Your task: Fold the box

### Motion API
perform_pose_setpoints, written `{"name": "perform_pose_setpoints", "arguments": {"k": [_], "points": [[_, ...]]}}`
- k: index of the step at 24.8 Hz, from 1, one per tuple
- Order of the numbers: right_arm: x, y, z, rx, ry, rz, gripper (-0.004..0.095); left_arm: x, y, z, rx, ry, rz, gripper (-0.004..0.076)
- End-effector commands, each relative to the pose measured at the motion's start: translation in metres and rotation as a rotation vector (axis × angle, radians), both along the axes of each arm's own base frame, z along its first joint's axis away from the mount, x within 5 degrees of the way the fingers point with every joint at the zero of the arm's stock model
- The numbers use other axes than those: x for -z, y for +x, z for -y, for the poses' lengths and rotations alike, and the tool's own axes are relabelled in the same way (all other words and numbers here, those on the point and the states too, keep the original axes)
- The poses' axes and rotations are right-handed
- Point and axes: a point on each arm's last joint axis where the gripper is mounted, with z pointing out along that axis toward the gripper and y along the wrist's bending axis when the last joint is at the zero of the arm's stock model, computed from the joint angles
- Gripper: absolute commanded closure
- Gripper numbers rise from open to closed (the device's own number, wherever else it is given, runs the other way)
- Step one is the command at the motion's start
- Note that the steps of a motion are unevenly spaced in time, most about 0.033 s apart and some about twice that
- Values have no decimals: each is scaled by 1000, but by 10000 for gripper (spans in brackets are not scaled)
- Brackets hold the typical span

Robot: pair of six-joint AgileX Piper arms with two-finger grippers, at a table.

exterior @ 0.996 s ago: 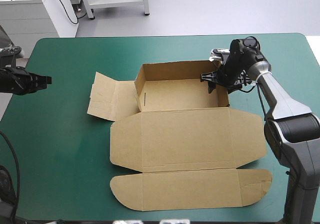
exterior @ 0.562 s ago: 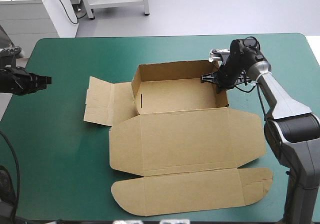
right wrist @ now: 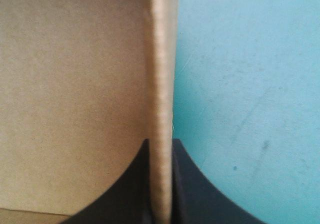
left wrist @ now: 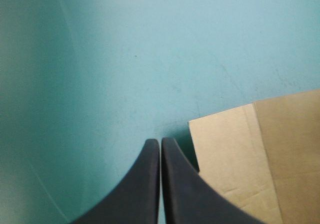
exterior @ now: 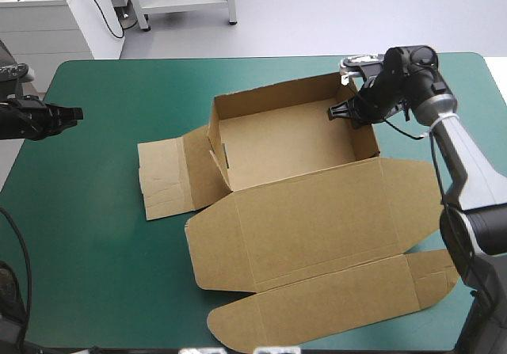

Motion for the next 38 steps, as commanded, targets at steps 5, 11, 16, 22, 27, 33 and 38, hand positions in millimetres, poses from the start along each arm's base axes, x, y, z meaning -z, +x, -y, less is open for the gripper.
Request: {"name": "perform_pose_setpoints", "arguments": {"k": [5,11,16,22,27,33,38], "points": [[-93,-59,19,-17,70,239,929,14,26,-7,-39,-89,31,731],[-118,-81,16,-98,115,319,929,58,55,-12,-50,-250,-44,731],[-127,-78,8,-111,216,401,929,94,69,8,11,-432,-140,731],[-134,-71,8,-82,243,506,929,98,75,86,210,-460,-191,731],[-123,-60,10,-64,208,476,927,78,66,134,337,-472,-162,731],[-100,-40,18,27,104,418,927,37,39,153,459,-443,-81,731],[-95,-34,19,31,86,416,927,5,21,164,495,-481,6,731]]}}
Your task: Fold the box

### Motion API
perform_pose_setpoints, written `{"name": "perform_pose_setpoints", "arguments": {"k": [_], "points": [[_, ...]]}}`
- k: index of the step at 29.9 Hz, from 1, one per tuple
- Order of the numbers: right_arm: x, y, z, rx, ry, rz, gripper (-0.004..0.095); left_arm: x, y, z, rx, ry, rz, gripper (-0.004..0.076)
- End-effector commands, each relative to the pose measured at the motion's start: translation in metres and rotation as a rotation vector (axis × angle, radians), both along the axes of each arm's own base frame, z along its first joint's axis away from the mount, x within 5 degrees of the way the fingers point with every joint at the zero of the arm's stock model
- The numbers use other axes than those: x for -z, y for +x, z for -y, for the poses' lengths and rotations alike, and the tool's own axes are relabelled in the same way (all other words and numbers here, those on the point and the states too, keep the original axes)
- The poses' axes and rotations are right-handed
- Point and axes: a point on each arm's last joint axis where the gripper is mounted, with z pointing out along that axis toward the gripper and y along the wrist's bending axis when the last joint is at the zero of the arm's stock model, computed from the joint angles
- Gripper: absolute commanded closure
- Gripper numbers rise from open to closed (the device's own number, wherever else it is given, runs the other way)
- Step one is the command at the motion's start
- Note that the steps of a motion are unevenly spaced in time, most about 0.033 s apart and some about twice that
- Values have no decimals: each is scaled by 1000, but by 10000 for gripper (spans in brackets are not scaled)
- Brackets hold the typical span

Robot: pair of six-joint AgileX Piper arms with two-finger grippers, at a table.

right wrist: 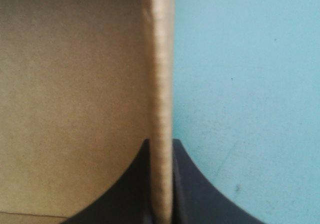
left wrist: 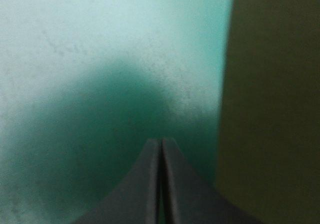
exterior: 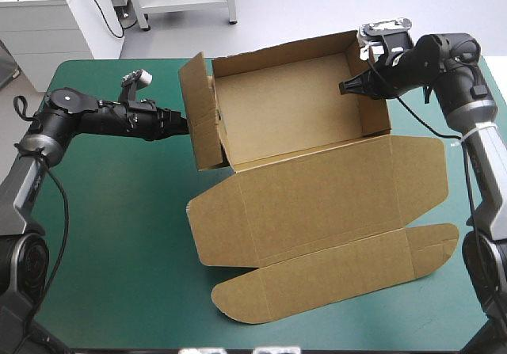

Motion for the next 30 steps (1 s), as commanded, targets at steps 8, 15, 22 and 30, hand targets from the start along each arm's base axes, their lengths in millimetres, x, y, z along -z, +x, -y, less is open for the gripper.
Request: {"name": "perform_pose_setpoints", "arguments": {"k": [8,15,22,30], "points": [[-31,-10,6,29,30,133,927,-59,-28,18,54,-155,151,731],[-30,-11,6,27,28,123,927,-59,-28,18,49,-156,150,586],[-29,-11,7,29,17,115,927,-67,-27,20,20,-268,125,208],[-28,-12,8,30,3,106,927,-74,-30,23,30,-367,94,204]]}}
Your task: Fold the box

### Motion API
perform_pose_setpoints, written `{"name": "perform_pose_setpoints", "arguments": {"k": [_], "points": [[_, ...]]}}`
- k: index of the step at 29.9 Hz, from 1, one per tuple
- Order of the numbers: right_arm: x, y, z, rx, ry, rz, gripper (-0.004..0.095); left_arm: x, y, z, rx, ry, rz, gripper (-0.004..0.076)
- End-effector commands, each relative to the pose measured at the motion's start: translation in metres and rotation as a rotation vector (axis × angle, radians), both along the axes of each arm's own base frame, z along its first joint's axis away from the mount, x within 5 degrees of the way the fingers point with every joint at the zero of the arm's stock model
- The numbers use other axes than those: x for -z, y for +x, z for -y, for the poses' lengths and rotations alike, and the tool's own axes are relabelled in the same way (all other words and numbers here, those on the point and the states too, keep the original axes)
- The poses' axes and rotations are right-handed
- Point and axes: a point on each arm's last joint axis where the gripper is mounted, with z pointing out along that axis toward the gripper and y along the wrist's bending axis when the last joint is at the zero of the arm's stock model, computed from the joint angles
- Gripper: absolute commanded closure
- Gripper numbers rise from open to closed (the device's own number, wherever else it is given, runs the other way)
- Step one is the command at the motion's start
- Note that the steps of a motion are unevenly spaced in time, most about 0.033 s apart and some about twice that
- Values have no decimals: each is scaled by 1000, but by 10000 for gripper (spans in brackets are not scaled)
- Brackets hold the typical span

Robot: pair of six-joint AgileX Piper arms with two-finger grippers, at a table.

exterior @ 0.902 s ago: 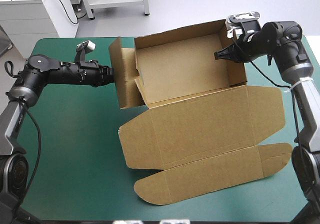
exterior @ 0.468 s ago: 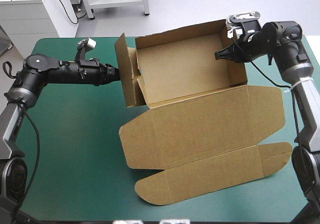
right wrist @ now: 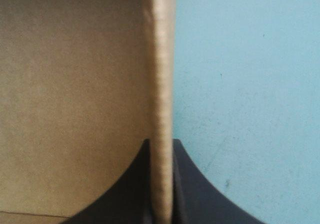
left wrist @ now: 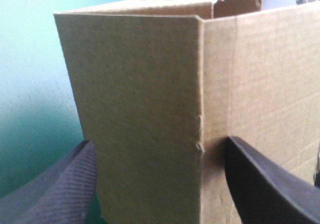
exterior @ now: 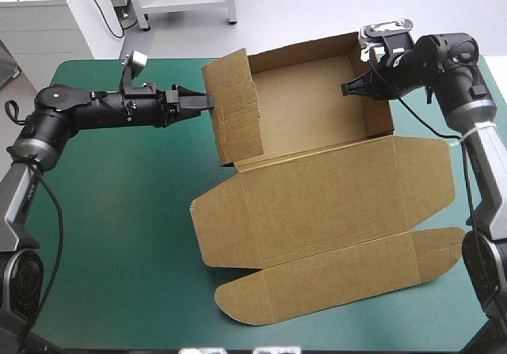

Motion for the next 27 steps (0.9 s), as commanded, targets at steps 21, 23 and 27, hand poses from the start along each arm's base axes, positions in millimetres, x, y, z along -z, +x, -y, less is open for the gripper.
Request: {"name": "perform_pose_setpoints", "arguments": {"k": [21,23,27], "points": [[-34,-10,6,45,42,159,927,-34,-13,6,6,-158,36,216],[-36,-8,4,53,68,183,927,-35,-13,10,0,-162,30,215],[-36,-8,3,48,87,182,926,-38,-16,25,-70,-80,50,215]]}}
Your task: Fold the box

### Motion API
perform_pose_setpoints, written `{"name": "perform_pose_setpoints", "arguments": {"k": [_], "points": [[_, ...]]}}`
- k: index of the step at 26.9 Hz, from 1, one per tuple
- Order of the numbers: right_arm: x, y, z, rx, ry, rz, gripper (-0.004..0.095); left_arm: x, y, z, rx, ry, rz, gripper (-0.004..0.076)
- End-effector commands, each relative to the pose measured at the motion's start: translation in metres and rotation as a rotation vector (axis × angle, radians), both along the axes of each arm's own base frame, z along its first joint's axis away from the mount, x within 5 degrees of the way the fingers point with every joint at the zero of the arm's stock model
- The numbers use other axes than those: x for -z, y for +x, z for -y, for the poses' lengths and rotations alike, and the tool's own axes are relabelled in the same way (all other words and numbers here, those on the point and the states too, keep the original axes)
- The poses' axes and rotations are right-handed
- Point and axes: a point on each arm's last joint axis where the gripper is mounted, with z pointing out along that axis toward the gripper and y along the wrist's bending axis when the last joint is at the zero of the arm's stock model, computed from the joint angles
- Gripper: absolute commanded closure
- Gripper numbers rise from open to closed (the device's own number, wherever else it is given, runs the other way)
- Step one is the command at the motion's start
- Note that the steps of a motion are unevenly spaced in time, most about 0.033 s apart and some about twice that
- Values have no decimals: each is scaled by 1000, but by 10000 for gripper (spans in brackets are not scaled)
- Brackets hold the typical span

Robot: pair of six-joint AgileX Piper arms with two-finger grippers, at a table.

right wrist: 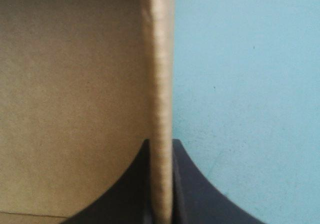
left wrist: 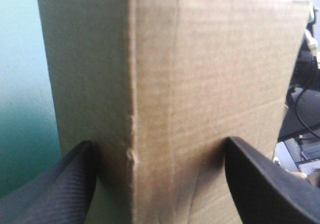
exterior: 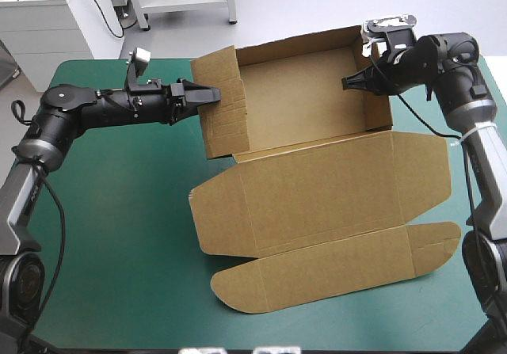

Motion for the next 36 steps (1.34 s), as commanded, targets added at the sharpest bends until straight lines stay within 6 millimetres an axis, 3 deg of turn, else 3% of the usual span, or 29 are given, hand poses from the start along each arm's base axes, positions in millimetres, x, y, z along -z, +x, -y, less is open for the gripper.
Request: {"name": "perform_pose_setpoints", "arguments": {"k": [1,7,17,24,33,36], "points": [[-33,-12,2,15,67,137,925,-31,-17,17,-62,13,80,215],[-50,-23,3,13,84,204,923,-35,-23,42,-230,162,132,214],[-65,-35,5,13,81,253,921,-50,-42,73,-289,274,167,214],[-70,-43,-19,-22,3,293,921,-46,-53,96,-380,387,207,214],[-72,-53,-45,-17,-178,349,921,-50,-54,96,-414,379,208,216],[-75,-55,-47,-1,-193,358,921,-53,-53,96,-420,367,223,320]]}}
